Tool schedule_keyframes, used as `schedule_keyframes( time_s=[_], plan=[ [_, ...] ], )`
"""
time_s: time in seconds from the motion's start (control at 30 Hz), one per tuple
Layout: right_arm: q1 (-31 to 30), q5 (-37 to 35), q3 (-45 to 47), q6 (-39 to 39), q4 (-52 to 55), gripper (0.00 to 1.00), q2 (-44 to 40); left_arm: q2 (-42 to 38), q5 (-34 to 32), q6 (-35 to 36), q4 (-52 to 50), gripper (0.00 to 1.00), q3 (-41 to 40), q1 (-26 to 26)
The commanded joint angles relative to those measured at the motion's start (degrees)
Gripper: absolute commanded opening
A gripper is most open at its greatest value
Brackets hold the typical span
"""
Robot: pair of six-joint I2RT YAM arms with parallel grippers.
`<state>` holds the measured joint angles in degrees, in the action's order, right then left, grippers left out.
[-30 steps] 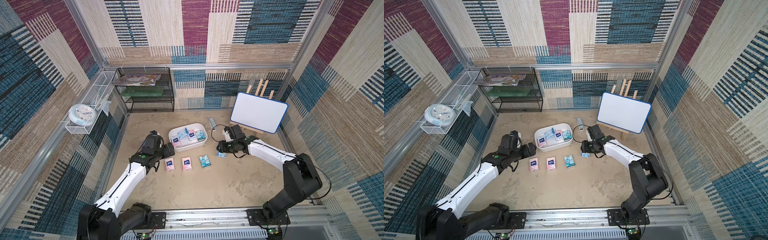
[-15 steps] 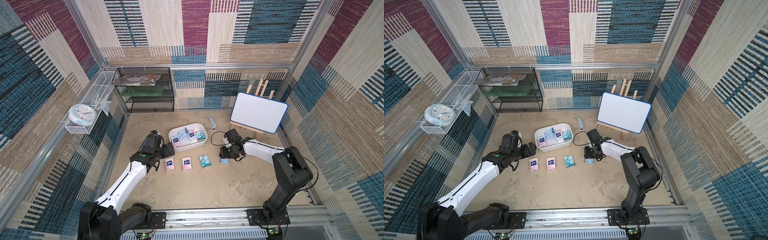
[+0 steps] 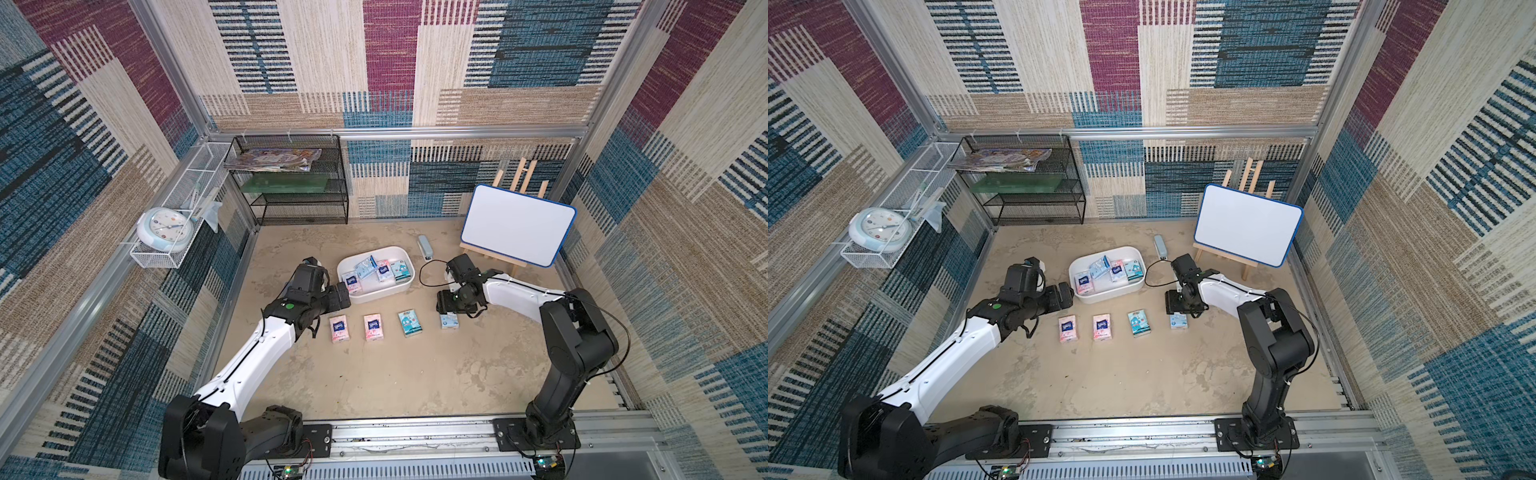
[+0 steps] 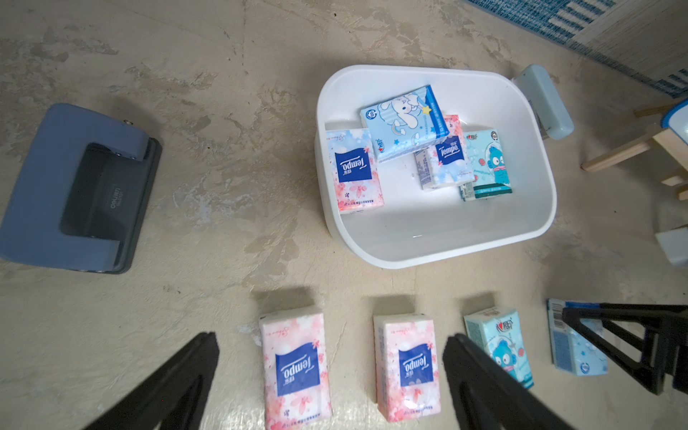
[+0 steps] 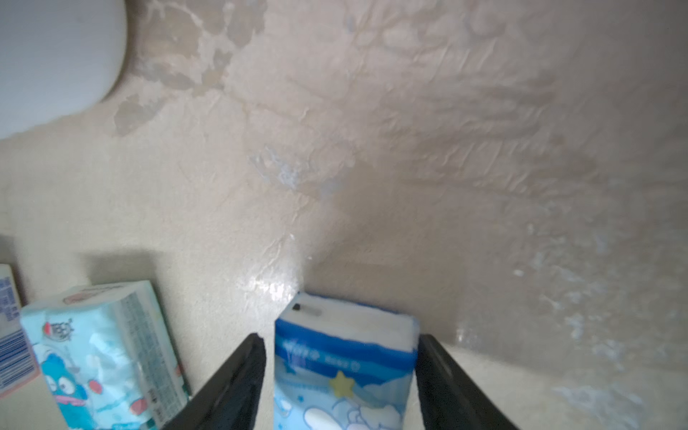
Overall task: Take the pocket tissues out of the storage box
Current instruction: Place the pocket tissues at the center of the board.
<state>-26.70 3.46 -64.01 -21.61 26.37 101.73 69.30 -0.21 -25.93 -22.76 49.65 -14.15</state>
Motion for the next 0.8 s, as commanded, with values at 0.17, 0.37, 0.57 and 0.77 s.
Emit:
schedule_keyframes(
  time_s=[0.17, 0.37, 0.57, 0.77],
  plan=[
    [-0.1, -3.0, -3.4, 0.4, 3.8, 0.77, -3.6, 2.3, 2.1, 3.7, -1.3, 1.0, 4.7, 0.2],
    [0.3, -4.3, -5.1, 0.6, 3.2, 0.82, -8.2, 5.9, 3.6, 4.2, -5.3, 1.0, 9.9, 0.2],
    [0.9, -7.4, -2.8, -0.3, -1.8, 0.86, -15.4, 10.9, 8.9, 11.2, -7.0, 0.99, 14.9, 0.2],
    [2.6, -8.8, 1.8, 0.2, -7.1, 0.94, -23.7, 17.5, 13.2, 22.6, -9.1, 0.98, 21.8, 0.2]
  ],
)
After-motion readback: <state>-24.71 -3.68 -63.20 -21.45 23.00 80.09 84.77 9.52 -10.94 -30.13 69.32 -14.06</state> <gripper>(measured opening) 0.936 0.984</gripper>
